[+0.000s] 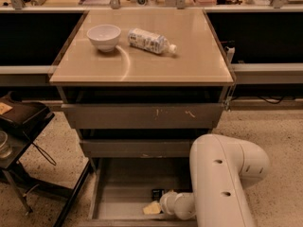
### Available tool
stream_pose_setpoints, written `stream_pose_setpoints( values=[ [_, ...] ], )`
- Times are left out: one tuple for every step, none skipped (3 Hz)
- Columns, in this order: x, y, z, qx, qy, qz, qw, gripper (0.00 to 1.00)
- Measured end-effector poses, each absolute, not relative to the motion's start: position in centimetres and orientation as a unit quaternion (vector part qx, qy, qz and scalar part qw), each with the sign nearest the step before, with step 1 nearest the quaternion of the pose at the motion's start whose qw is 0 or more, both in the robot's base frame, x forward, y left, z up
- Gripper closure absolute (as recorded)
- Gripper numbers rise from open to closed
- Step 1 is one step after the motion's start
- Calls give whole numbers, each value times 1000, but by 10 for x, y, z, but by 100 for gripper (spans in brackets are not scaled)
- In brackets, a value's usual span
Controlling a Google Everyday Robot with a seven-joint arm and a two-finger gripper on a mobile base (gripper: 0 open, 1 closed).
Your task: Pick rxbar blueberry from bottom drawer and place on counter
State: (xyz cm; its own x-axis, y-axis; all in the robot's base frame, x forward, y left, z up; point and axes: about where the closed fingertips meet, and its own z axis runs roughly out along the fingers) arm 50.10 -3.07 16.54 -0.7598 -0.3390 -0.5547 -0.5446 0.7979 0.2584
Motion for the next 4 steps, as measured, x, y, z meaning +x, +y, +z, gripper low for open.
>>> stream_pose_setpoints(
  values=[
    [510,-28,145,-235,923,186,242,0],
    [511,-17,138,-217,932,181,229,0],
    [506,-11,116,-218,934,181,218,0],
    [505,-11,113,-218,934,181,217,0]
  ],
)
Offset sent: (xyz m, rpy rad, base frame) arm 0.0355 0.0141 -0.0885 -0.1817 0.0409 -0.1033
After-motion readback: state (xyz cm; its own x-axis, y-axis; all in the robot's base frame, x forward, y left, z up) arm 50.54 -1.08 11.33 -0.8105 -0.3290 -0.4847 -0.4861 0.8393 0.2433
